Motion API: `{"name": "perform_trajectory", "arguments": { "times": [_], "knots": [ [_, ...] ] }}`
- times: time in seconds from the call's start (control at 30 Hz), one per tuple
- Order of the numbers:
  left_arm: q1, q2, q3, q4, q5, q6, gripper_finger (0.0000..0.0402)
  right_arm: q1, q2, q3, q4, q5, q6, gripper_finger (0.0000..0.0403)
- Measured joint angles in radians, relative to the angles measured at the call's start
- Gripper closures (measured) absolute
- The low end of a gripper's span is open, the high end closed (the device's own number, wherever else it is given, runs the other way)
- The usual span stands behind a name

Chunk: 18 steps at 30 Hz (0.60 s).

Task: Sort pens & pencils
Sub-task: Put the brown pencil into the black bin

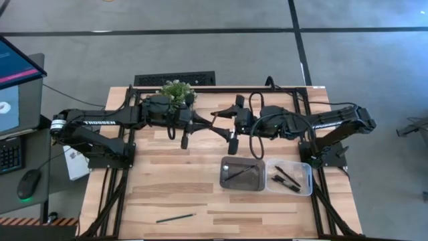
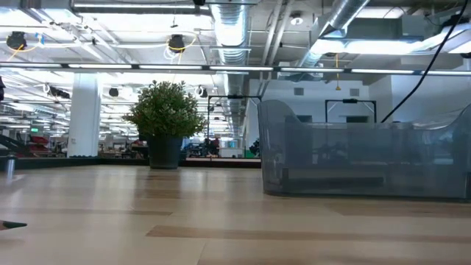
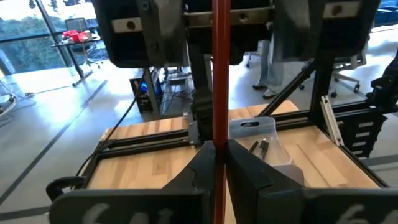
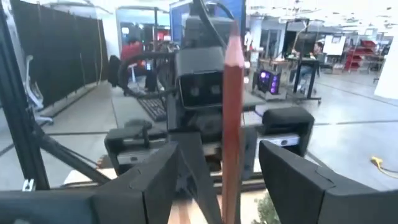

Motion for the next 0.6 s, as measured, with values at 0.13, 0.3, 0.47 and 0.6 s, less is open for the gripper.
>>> {"name": "perform_trajectory", "arguments": {
  "times": [0.13,0.3,0.47,0.6],
  "knots": [
    [0.000,0.000,0.000,0.000,0.001,0.001,0.0390,0.000,0.005,-0.003,-0.001,-0.001,-0.025,0.0172],
    [0.000,0.000,0.000,0.000,0.001,0.019,0.0390,0.000,0.003,-0.003,0.000,0.000,-0.027,0.0219],
    [0.000,0.000,0.000,0.000,0.001,0.022,0.0390,0.000,0.002,-0.003,0.004,-0.001,-0.039,0.0281],
    [0.000,0.000,0.000,-0.002,0.003,0.022,0.0390,0.000,0.002,-0.003,0.004,0.000,-0.062,0.0323]
  ]
}}
